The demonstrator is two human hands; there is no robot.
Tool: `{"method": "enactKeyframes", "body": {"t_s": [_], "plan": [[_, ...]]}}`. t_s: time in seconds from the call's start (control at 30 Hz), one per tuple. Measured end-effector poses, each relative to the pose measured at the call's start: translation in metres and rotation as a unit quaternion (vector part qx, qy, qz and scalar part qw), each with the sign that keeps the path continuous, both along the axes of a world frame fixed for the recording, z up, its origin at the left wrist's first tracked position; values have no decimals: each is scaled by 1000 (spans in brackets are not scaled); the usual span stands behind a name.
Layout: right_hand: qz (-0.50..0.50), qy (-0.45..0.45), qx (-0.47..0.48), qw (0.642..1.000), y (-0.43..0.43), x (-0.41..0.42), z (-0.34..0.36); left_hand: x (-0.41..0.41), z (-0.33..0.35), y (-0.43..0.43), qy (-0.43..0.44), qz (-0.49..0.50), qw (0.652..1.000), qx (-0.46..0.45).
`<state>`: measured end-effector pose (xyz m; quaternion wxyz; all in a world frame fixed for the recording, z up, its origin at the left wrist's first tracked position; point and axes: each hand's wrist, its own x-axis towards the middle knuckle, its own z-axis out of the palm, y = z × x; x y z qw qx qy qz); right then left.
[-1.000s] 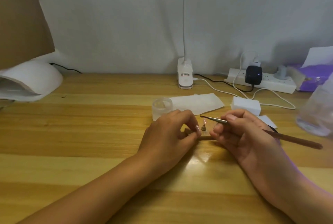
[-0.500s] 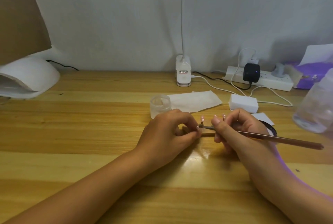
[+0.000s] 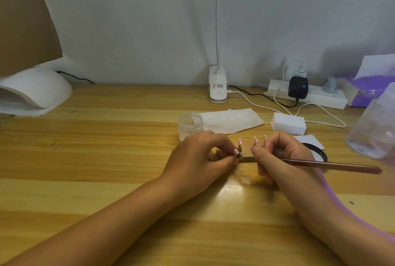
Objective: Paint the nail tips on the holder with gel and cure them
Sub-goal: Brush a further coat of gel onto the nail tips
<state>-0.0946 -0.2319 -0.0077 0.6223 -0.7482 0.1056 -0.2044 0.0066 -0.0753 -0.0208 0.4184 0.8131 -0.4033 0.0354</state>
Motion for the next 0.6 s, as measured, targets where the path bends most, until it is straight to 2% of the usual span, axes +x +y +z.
{"method": "enactKeyframes", "body": {"t_s": [0.17,0.6], "plan": [[-16,-10,19,1000,-1,-1,2,-1,1,1,2,-8,1000,2],[28,-13,-3,999,2,0,1,0,1,0,3,-1,1000,6]]}}
